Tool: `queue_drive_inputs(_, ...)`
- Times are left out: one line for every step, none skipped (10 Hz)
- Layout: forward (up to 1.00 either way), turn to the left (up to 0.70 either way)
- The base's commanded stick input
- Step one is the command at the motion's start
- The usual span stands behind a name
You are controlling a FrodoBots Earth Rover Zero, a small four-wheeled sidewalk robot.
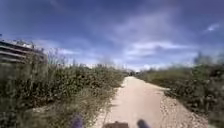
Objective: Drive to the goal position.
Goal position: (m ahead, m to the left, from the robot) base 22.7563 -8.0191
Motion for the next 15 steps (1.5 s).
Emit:
queue_drive_inputs(1.00, -0.18)
queue_drive_inputs(1.00, -0.24)
queue_drive_inputs(1.00, 0.00)
queue_drive_inputs(1.00, -0.02)
queue_drive_inputs(1.00, -0.25)
queue_drive_inputs(1.00, 0.00)
queue_drive_inputs(1.00, -0.12)
queue_drive_inputs(1.00, -0.34)
queue_drive_inputs(1.00, -0.03)
queue_drive_inputs(1.00, 0.00)
queue_drive_inputs(1.00, -0.40)
queue_drive_inputs(1.00, -0.35)
queue_drive_inputs(1.00, -0.02)
queue_drive_inputs(1.00, -0.40)
queue_drive_inputs(1.00, -0.40)
